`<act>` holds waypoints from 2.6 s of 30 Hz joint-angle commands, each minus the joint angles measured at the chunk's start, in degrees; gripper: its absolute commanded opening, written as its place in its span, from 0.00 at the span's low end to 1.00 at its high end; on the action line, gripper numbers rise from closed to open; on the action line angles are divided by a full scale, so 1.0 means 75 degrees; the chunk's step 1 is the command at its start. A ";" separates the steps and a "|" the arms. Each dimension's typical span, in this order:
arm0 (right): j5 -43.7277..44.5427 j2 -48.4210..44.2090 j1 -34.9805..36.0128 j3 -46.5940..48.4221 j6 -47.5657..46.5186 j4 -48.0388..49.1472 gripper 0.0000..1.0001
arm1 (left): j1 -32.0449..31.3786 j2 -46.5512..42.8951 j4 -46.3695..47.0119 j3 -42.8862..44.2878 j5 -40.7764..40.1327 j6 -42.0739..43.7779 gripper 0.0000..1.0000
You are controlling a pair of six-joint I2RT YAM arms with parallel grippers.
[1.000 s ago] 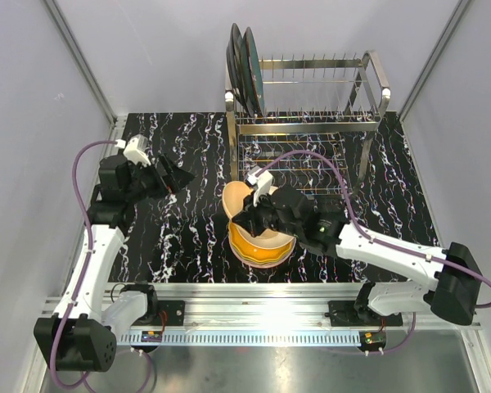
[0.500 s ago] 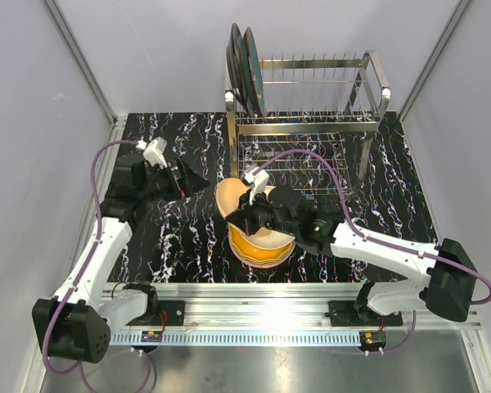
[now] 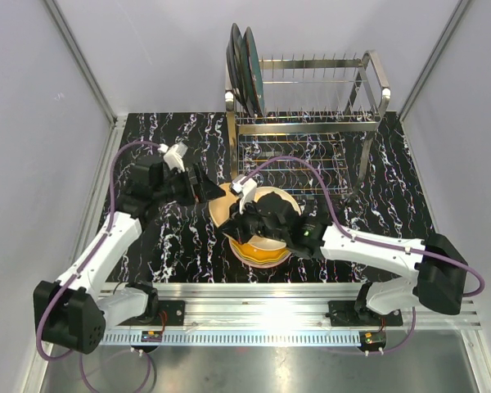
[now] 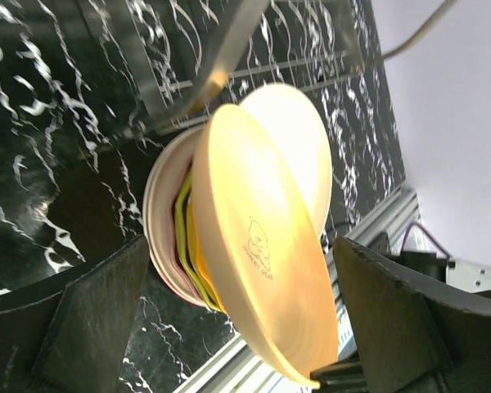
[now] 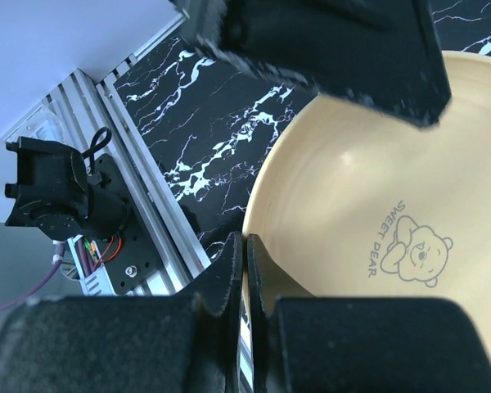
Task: Load the plates into the dish rack
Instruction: Pass the plate from the right arm to the left, then pass the plate from the left arm to the right
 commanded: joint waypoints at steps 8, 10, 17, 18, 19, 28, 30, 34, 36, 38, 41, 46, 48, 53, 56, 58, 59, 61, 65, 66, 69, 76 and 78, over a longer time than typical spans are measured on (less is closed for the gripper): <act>0.0565 -0.0113 0.0274 0.0388 -0.0165 0.0322 0.00 | -0.0819 0.0407 -0.0823 0.0413 -0.0803 0.0649 0.81; 0.0635 -0.0113 0.0309 0.0388 -0.0188 0.0275 0.00 | -0.0914 0.0372 -0.0965 0.0472 -0.1119 0.0790 0.70; 0.1045 -0.0043 0.0567 0.0879 -0.0539 -0.0380 0.00 | -0.1113 0.0407 -0.1013 0.0543 -0.1238 0.0849 0.47; 0.1069 -0.0031 0.0613 0.1043 -0.0575 -0.0579 0.00 | -0.1113 0.0407 -0.1012 0.0543 -0.1203 0.0826 0.44; 0.1139 0.0015 0.0649 0.1126 -0.0610 -0.0650 0.00 | -0.1125 0.0372 -0.1001 0.0543 -0.1133 0.0803 0.42; 0.1561 0.0238 0.0977 0.1642 -0.0845 -0.1401 0.00 | -0.1113 0.0149 -0.1222 0.0706 -0.0757 0.0872 0.23; 0.1643 0.0366 0.1047 0.1689 -0.0833 -0.1494 0.00 | -0.1125 0.0067 -0.1398 0.0753 -0.0711 0.0977 0.16; 0.1994 0.0531 0.1305 0.1794 -0.0880 -0.1565 0.07 | -0.1113 -0.0132 -0.1750 0.0882 -0.0885 0.1119 0.08; 0.2112 0.0589 0.1457 0.1888 -0.0927 -0.1635 0.18 | -0.1113 -0.0261 -0.1867 0.0882 -0.0980 0.1131 0.06; 0.2217 0.0613 0.1516 0.1935 -0.0962 -0.1729 0.26 | -0.1078 -0.0343 -0.1903 0.0894 -0.0980 0.1107 0.02; 0.2416 0.0637 0.1633 0.2005 -0.0997 -0.1858 0.39 | -0.0985 -0.0449 -0.1915 0.0906 -0.0816 0.1002 0.01; 0.3071 0.0578 0.1972 0.2158 -0.1044 -0.2139 0.46 | -0.0786 -0.0531 -0.1949 0.0859 -0.0629 0.0838 0.00; 0.3434 0.0497 0.2090 0.2158 -0.1091 -0.2233 0.48 | -0.0704 -0.0508 -0.1996 0.0894 -0.0582 0.0814 0.00; 0.4431 0.0403 0.2699 0.2134 -0.1290 -0.2572 0.67 | -0.0551 -0.0484 -0.2277 0.1011 -0.0722 0.0802 0.00; 0.5087 0.0320 0.3120 0.2076 -0.1442 -0.2608 0.80 | -0.0492 -0.0484 -0.2465 0.1175 -0.0874 0.0779 0.00; 0.5519 0.0343 0.3320 0.2052 -0.1524 -0.2655 0.86 | -0.0469 -0.0531 -0.2547 0.1257 -0.0910 0.0709 0.00; 0.5673 0.0367 0.3530 0.2029 -0.1594 -0.2667 0.86 | -0.0469 -0.0543 -0.2559 0.1281 -0.0910 0.0674 0.00; 0.6130 0.0566 0.3742 0.2029 -0.1641 -0.2702 0.88 | -0.0457 -0.0578 -0.2641 0.1363 -0.0910 0.0615 0.01; 0.7359 0.1221 0.4106 0.2448 -0.1841 -0.3226 0.91 | -0.0457 -0.0648 -0.2746 0.1422 -0.0699 0.0521 0.02; 0.7873 0.1582 0.4153 0.2625 -0.1852 -0.3496 0.91 | -0.0457 -0.0706 -0.2758 0.1398 -0.0606 0.0486 0.03; 0.8590 0.2286 0.4211 0.3317 -0.1794 -0.4622 0.91 | -0.0457 -0.0812 -0.2782 0.1340 -0.0581 0.0474 0.04; 0.9318 0.2746 0.4212 0.3576 -0.1794 -0.5221 0.91 | -0.0445 -0.0953 -0.3039 0.1304 -0.0523 0.0533 0.05; 0.9645 0.2711 0.4212 0.3552 -0.1759 -0.5268 0.87 | -0.0445 -0.1035 -0.3075 0.1246 -0.0465 0.0533 0.07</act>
